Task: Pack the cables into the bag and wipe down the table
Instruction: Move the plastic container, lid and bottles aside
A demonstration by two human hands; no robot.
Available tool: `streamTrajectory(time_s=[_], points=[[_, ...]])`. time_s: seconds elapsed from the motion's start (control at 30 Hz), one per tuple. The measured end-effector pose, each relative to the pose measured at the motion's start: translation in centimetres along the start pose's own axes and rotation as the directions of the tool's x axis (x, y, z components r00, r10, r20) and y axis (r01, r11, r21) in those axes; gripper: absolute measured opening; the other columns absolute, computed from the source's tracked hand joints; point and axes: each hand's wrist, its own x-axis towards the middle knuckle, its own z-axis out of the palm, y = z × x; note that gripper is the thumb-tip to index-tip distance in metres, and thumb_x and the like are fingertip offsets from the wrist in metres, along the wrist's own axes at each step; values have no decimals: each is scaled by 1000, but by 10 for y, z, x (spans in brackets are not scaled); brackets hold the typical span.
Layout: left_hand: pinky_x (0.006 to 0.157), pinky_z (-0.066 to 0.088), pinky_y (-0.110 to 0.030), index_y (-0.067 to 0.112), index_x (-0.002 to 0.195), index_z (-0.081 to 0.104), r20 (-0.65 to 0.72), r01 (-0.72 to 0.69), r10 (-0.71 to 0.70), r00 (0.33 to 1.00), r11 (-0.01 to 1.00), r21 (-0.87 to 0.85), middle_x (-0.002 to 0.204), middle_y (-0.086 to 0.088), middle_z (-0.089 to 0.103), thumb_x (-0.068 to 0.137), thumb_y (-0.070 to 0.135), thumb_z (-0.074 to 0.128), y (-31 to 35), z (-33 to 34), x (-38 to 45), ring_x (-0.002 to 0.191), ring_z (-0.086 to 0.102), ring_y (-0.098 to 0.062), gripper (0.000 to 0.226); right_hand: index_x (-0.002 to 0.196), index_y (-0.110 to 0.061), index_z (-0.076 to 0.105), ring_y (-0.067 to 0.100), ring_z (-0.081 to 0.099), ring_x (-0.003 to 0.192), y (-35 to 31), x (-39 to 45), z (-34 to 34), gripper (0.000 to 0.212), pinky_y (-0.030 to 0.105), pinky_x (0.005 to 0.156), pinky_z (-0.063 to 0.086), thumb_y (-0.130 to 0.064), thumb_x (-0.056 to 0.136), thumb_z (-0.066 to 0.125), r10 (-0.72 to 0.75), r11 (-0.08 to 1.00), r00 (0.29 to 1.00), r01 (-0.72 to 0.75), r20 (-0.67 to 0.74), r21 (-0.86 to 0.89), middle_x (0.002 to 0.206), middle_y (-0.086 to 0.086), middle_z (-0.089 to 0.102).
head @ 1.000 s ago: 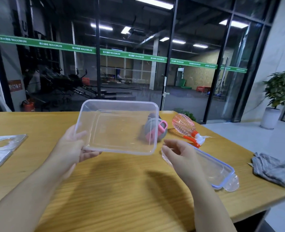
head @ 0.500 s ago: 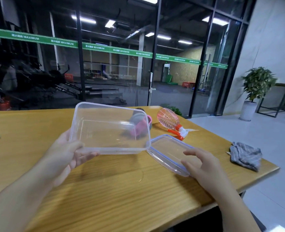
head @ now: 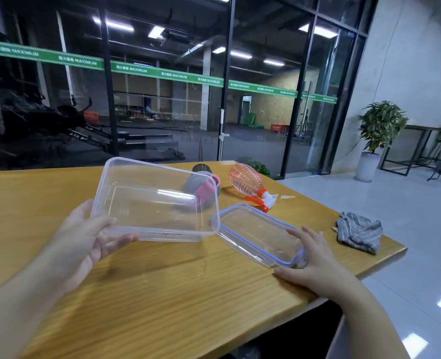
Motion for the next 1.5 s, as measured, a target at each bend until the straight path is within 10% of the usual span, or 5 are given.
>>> streamTrajectory(time_s=[0.2,0.63,0.93,1.17,1.5], points=[[60,59,-33,23,143,30,13,-22,23,1000,999,-25,142,-16,36,92,0,47,-5,-8,6,81,68,-42,59,140,-56,13,20,7,145,-1,9,-12,127,47,115,18,-79,29,72,94,995,988,-96,122,11,154,-18,-11],[55,57,-28,20,142,32,-13,-66,65,998,995,-81,137,-15,41,91,-2,47,-4,-12,10,79,68,-41,58,140,-38,30,-3,43,108,9,6,-11,97,20,89,34,-46,60,83,-23,994,999,26,-35,103,134,-11,29],[58,58,-29,22,143,30,2,-61,62,998,995,-73,141,-15,38,93,2,47,-3,-14,8,86,67,-41,57,133,-40,40,4,41,120,9,5,-12,82,25,98,35,-41,63,83,-51,993,995,61,-91,105,134,-12,41],[58,58,-29,24,143,30,12,-62,63,998,995,-78,141,-16,38,93,4,48,-2,-16,9,87,67,-40,58,129,-54,29,16,12,144,1,2,-16,84,46,112,27,-38,66,83,-66,993,996,72,-64,90,155,-9,13],[57,58,-29,24,142,31,10,-73,74,997,994,-86,141,-15,39,92,2,48,-3,-14,7,85,68,-40,58,127,-48,38,17,28,134,-14,4,-23,79,39,108,32,-35,65,84,-109,994,994,109,-10,32,147,-8,26]])
